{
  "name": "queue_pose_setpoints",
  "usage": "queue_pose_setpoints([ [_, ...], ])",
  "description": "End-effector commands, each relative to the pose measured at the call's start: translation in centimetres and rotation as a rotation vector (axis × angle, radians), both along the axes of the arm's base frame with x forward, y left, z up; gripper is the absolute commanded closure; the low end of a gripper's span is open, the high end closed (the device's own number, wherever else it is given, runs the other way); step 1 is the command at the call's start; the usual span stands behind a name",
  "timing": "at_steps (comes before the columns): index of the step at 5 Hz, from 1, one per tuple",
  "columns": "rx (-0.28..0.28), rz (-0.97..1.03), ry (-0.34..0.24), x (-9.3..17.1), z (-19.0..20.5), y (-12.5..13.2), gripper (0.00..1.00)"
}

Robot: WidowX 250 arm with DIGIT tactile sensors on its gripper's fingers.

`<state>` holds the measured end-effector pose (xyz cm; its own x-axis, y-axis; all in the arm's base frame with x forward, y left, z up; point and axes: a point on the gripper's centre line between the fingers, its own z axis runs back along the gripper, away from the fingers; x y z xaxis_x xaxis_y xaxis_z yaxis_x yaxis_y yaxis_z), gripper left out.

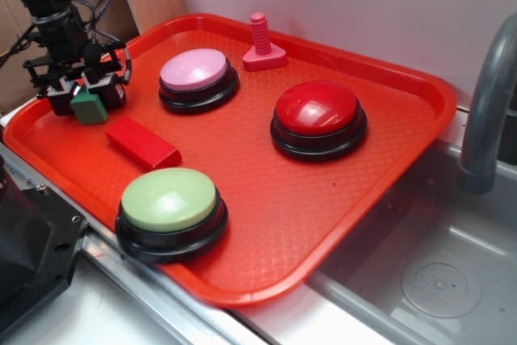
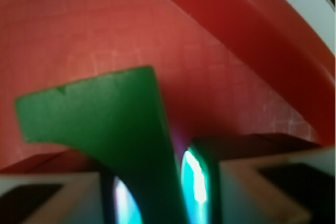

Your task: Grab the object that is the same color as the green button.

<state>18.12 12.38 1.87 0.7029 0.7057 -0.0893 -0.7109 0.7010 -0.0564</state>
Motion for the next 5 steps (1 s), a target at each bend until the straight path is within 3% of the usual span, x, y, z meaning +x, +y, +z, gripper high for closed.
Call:
queue_pose_setpoints([
  [1,0.108,-0.336,-0.165,0.6,10.9,-5.7,1.0],
  [3,0.13,-0.626,-0.136,2.6,12.7,-12.6,1.0],
  [5,0.118,-0.692,-0.161,2.5,13.0,-12.9,1.0],
])
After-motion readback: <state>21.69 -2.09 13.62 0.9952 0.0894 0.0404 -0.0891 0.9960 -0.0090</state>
